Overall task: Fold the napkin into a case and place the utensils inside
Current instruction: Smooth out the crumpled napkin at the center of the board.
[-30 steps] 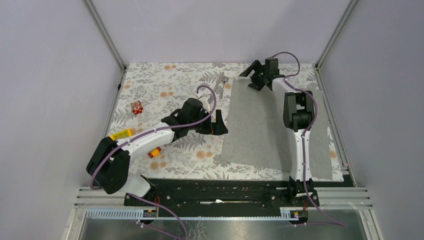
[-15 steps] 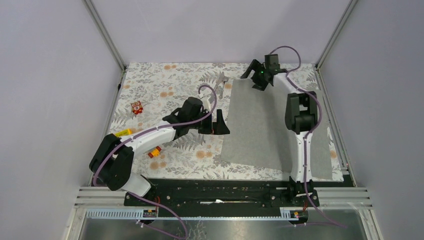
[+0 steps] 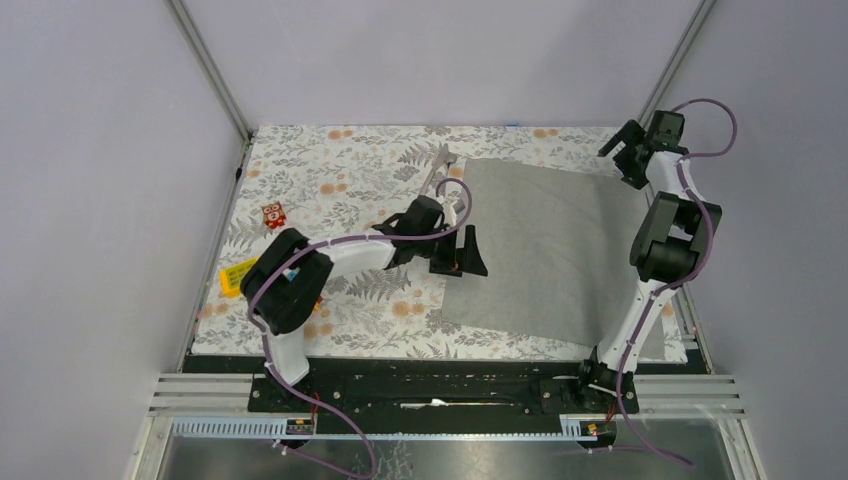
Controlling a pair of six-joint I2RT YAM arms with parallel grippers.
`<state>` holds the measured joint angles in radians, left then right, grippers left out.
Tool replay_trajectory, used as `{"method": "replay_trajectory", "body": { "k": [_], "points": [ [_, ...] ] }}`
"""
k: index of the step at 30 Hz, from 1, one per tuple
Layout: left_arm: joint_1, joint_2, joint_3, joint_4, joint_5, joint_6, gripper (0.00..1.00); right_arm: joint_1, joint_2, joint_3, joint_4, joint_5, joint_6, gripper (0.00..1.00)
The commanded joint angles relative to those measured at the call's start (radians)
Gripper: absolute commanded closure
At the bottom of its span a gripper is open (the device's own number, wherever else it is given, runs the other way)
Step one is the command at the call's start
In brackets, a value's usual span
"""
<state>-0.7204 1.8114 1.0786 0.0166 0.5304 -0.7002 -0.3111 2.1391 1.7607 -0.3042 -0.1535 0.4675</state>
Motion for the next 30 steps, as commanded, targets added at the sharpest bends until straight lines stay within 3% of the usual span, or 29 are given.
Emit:
{"method": "replay_trajectory", "body": {
  "k": [1,7,18,24,30],
  "points": [
    [-0.023,0.071,0.051,0.036,-0.024,0.012,0.11,0.011,0.056,0.054,-0.025,0.012,-0.074,0.03],
    [-0.059,0.085,-0.031,0.042,-0.118,0.033,0.13,0.006,0.135,0.098,-0.017,0.009,-0.094,0.03],
    [-0.061,-0.067,-0.275,0.097,-0.241,-0.031,0.13,0.007,0.245,0.109,0.041,-0.073,-0.049,0.05],
    [-0.062,-0.087,-0.238,0.05,-0.256,-0.009,0.13,0.024,0.282,0.102,0.061,-0.109,-0.039,0.06],
    [-0.059,-0.093,-0.125,0.027,-0.178,-0.013,0.1,0.067,0.283,0.195,-0.024,-0.08,-0.081,0.07]
  ]
}}
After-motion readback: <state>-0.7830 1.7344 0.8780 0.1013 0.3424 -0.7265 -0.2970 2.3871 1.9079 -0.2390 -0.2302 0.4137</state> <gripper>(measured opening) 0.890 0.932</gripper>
